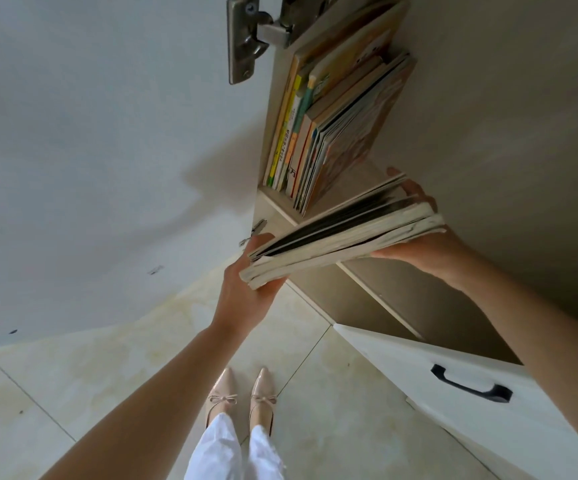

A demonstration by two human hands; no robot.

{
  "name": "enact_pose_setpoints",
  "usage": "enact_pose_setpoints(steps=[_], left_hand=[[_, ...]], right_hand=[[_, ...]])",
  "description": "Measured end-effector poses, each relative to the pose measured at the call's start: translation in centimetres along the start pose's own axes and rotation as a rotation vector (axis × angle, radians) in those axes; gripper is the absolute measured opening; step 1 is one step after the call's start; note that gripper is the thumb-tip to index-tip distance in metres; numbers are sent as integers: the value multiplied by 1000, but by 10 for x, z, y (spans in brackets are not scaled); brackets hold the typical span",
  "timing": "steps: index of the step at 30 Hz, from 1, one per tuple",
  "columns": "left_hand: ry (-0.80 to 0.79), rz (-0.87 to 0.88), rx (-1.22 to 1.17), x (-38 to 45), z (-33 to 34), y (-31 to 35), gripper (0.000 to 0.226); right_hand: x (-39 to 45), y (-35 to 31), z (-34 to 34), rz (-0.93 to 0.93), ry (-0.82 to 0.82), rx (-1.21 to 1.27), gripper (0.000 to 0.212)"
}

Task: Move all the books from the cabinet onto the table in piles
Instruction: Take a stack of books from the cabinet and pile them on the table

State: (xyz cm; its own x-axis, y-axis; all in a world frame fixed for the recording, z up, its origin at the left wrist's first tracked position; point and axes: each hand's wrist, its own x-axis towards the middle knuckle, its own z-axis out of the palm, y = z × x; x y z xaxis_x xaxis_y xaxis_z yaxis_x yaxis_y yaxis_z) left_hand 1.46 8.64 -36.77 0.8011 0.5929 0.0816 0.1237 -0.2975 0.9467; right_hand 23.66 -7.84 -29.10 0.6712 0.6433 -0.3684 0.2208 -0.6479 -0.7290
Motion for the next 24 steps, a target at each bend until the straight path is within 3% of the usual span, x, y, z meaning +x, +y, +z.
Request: enact_pose_setpoints(steps=[3, 6, 9, 14, 18, 24], left_hand=[[-33, -11, -1, 1, -1, 3, 41], [-28, -27, -13, 3, -1, 4, 43], [-14, -42, -8, 4, -1, 7, 47], [-71, -124, 72, 8, -7, 3, 55], [-98, -252, 95, -1, -15, 21, 55], [-161, -427, -240, -30, -56, 71, 60]], right_hand=[[9, -1, -8, 5, -144, 91, 97], [6, -10, -9, -42, -185, 143, 74], [-8, -13, 0, -63, -76, 86, 50], [-20, -6, 5, -39, 2, 101, 48], [-36, -11, 2, 6, -39, 135, 47], [-85, -53, -4, 73, -92, 263, 48]])
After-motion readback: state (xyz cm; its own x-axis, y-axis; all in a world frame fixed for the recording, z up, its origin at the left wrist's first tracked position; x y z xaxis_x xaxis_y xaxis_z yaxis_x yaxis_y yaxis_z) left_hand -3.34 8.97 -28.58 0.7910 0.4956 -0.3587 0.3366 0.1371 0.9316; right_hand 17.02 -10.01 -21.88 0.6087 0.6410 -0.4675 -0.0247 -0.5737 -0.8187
